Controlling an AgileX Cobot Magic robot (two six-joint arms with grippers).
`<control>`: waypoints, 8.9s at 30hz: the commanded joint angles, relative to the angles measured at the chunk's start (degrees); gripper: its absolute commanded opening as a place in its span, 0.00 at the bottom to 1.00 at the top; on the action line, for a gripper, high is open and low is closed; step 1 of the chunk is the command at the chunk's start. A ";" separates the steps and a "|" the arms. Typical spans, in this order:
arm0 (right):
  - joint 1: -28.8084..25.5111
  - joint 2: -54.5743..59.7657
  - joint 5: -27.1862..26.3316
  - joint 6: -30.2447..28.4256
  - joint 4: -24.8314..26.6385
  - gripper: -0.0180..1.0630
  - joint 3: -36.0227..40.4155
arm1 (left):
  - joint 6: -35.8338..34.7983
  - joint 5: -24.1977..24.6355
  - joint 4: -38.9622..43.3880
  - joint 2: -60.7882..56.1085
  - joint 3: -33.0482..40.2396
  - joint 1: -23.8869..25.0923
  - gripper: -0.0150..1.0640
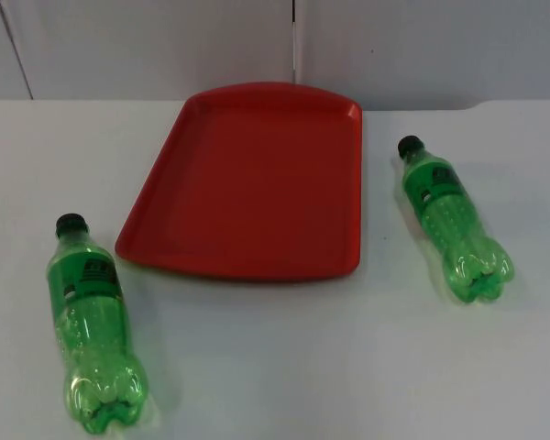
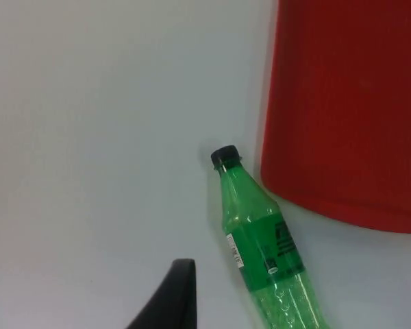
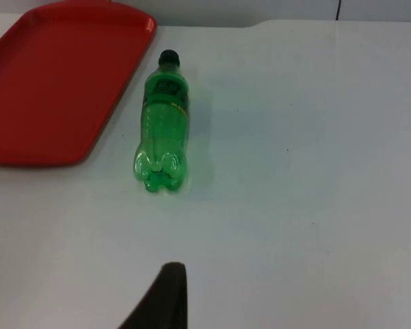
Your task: Place the bottle upright on the tray.
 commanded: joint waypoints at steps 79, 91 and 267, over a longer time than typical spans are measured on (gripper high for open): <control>-0.42 -0.22 -0.23 -0.25 0.08 0.99 0.03 | -38.20 -14.90 15.36 55.13 -5.14 -15.34 0.99; -0.42 -0.22 -0.23 -0.25 0.08 0.99 0.03 | -36.33 -20.80 12.18 59.07 -5.14 -14.58 0.99; -0.42 -0.22 -0.23 -0.11 0.08 0.99 0.03 | -6.62 -123.50 35.35 73.85 -5.69 -14.04 0.69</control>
